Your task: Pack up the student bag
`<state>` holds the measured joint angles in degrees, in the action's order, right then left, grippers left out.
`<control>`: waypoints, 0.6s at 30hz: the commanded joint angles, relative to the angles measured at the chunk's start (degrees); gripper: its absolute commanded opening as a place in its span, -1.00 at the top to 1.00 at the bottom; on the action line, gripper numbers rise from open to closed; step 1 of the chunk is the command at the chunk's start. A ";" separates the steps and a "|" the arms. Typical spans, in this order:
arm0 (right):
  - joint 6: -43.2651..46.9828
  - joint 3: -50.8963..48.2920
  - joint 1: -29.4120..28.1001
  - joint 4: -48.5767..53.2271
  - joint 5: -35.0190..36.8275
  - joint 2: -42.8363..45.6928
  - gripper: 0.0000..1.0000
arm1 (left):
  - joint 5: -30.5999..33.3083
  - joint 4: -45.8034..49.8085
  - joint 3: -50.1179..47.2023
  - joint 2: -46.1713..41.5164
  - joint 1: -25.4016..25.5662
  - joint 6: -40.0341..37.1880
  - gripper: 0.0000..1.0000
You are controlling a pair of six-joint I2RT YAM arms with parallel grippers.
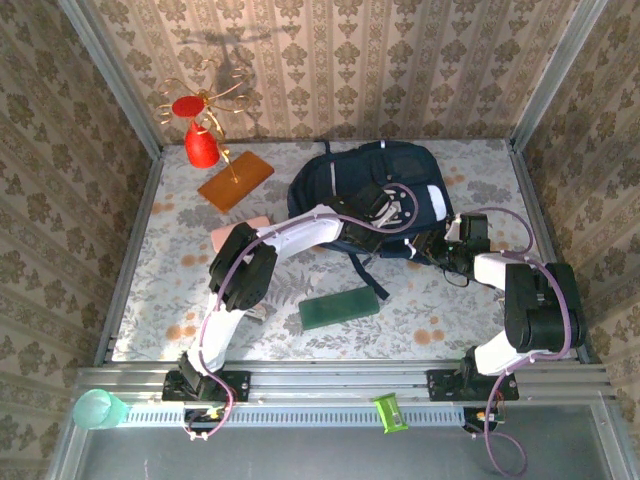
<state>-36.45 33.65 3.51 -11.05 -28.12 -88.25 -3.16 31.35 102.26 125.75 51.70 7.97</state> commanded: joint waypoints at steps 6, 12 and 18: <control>-0.11 -0.94 0.09 3.39 1.81 -0.68 0.22 | 2.96 -0.51 -3.41 -5.30 -1.94 -0.52 1.00; -0.28 -2.05 0.62 3.49 3.76 1.12 0.28 | 5.85 -0.86 -6.78 -7.27 -2.91 -3.92 1.00; -0.21 -2.10 0.80 3.58 3.86 1.42 0.31 | 4.02 -2.27 -9.30 -7.63 -3.80 -4.79 1.00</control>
<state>-36.45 32.99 3.84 -10.96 -27.22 -87.18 -1.63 27.99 94.50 120.25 49.67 4.84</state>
